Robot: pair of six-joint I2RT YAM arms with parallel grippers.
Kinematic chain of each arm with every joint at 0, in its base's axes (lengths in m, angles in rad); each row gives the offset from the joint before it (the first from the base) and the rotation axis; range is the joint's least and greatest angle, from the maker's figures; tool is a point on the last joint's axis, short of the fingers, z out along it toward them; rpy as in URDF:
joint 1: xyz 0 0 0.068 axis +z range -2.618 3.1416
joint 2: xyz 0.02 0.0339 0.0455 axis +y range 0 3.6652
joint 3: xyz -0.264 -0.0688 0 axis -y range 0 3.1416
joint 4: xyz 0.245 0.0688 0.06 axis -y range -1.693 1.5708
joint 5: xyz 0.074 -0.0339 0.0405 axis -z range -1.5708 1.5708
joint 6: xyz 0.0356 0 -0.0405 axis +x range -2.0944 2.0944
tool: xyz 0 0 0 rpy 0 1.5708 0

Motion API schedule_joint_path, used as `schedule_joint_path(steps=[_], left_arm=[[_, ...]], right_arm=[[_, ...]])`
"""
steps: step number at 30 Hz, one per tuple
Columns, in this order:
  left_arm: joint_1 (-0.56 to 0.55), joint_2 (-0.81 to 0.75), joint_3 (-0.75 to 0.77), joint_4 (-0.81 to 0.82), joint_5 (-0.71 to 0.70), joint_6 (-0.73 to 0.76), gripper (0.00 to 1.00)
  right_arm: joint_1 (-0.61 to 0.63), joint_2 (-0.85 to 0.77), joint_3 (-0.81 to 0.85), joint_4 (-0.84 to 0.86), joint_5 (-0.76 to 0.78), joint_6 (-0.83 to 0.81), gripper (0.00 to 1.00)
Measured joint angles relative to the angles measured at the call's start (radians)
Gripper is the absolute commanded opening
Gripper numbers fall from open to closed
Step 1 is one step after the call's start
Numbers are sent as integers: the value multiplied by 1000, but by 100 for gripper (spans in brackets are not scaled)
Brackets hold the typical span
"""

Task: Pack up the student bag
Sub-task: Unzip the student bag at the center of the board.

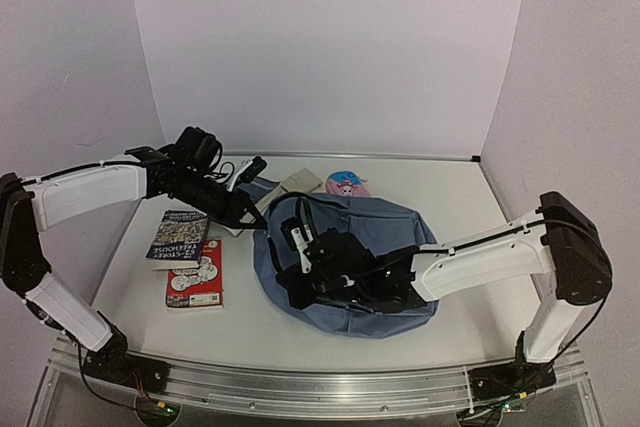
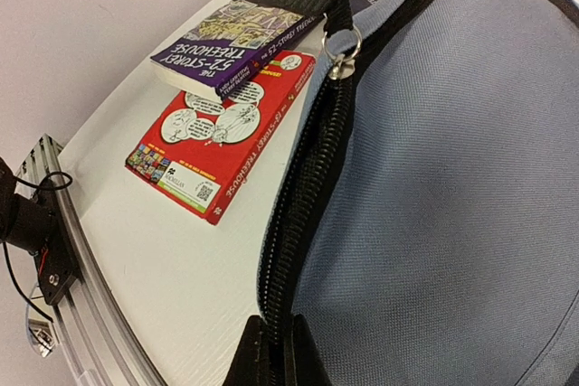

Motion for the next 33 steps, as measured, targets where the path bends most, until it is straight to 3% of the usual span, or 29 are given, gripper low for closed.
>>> schedule_joint_path(steps=[27, 29, 33], left_arm=[[101, 80, 0, 43, -32, -53, 0], [103, 94, 0, 44, -20, -53, 0], [107, 119, 0, 53, 31, -52, 0]], right_arm=[[115, 0, 6, -79, -123, 9, 0], [121, 0, 6, -84, -131, 14, 8], [129, -1, 6, -93, -125, 36, 43]])
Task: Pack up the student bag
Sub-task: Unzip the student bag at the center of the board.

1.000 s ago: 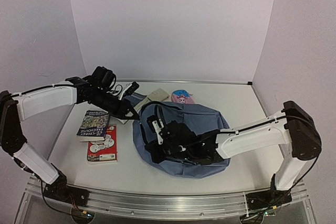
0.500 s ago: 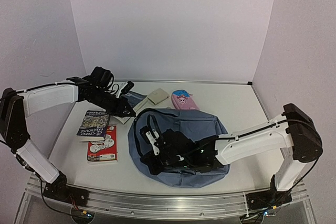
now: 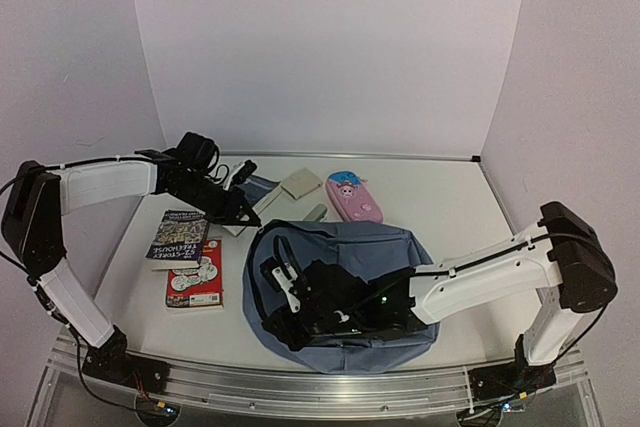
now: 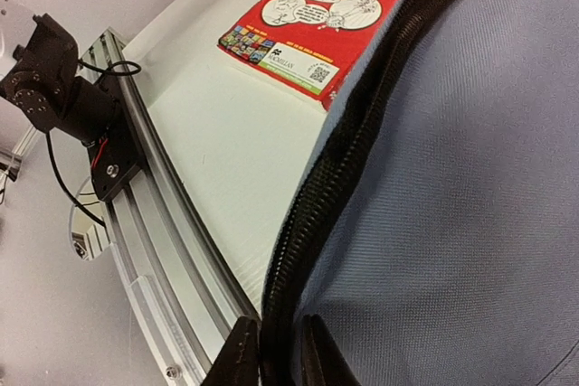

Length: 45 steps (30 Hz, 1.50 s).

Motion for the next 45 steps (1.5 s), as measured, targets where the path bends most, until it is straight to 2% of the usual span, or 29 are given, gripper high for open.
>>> schedule_joint_path(steps=[2, 4, 10, 18, 26, 32, 34, 39, 42, 45], left_arm=[[2, 9, 0, 7, 48, 2, 0], [3, 23, 1, 8, 104, 6, 0], [4, 50, 1, 7, 196, 23, 0], [-4, 50, 1, 8, 181, 36, 24], [-57, 47, 3, 7, 256, 59, 56], [-59, -11, 3, 4, 311, 75, 64], [-58, -52, 3, 5, 286, 80, 68], [-45, -143, 7, -16, 69, 54, 73], [-27, -129, 24, -66, -33, 33, 74], [-11, -87, 27, -112, -75, 20, 77]], right_arm=[[5, -8, 0, -6, 29, 29, 54], [8, -29, 0, -13, 73, 48, 57], [-28, -143, -5, -16, 156, 90, 58], [-192, -188, -33, -7, 163, 91, 59], [-224, -188, -49, -5, 164, 96, 59], [-240, -188, -58, -1, 170, 119, 60], [-243, -188, -58, 1, 168, 119, 60], [-248, -128, -7, 7, 123, 95, 58], [-248, -59, 60, 2, 94, 81, 58], [-255, -19, 93, -9, 71, 70, 57]])
